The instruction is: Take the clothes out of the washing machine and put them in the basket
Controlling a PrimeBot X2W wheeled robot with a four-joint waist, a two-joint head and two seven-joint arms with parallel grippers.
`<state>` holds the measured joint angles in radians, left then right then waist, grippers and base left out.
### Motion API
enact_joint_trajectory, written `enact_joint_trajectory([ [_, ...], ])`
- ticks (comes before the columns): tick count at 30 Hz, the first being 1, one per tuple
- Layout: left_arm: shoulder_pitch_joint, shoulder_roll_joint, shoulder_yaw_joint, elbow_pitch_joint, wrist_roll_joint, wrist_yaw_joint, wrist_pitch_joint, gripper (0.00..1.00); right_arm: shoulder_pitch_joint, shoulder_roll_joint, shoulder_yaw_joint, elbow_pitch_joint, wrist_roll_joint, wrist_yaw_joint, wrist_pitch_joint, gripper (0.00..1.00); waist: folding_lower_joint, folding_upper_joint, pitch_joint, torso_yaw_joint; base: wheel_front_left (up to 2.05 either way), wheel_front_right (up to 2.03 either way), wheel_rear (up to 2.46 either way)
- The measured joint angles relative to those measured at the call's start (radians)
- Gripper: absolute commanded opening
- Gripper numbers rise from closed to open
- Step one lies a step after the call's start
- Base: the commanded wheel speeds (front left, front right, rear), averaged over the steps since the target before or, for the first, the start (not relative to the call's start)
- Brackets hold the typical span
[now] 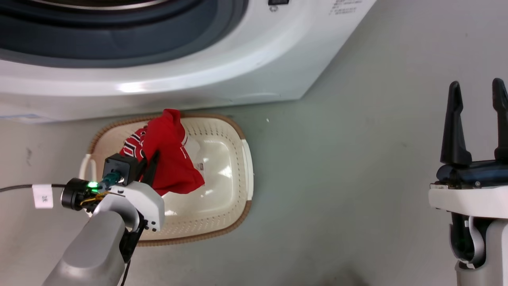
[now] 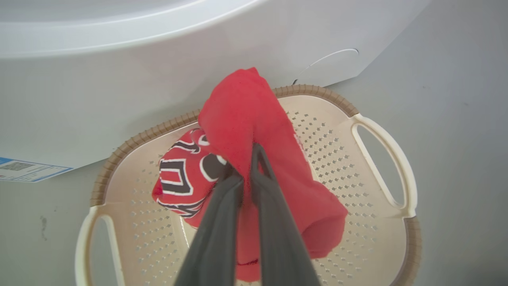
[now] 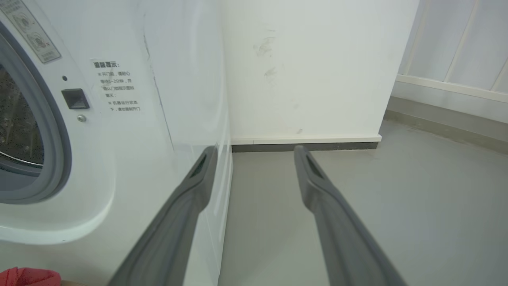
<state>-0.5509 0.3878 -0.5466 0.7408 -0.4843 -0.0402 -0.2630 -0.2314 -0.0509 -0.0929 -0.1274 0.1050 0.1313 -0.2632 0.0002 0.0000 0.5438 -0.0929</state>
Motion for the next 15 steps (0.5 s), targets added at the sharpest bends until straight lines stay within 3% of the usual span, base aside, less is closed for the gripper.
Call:
enact_joint_trajectory([
  [9,-0.135,-0.041,-0.015,0.234,0.044,-0.040,0.000,0.00,-0.026,0.000,0.016,-0.033,0.008,0.000,0.000,1.00,0.0000,0.0000,0.148,-0.052,0.00,0.00,0.00],
  [15,-0.203,-0.065,-0.007,0.320,0.051,-0.049,0.000,0.00,-0.031,0.000,0.005,-0.043,0.012,0.000,0.000,1.00,0.0000,0.0000,0.216,-0.072,0.00,0.00,0.00],
])
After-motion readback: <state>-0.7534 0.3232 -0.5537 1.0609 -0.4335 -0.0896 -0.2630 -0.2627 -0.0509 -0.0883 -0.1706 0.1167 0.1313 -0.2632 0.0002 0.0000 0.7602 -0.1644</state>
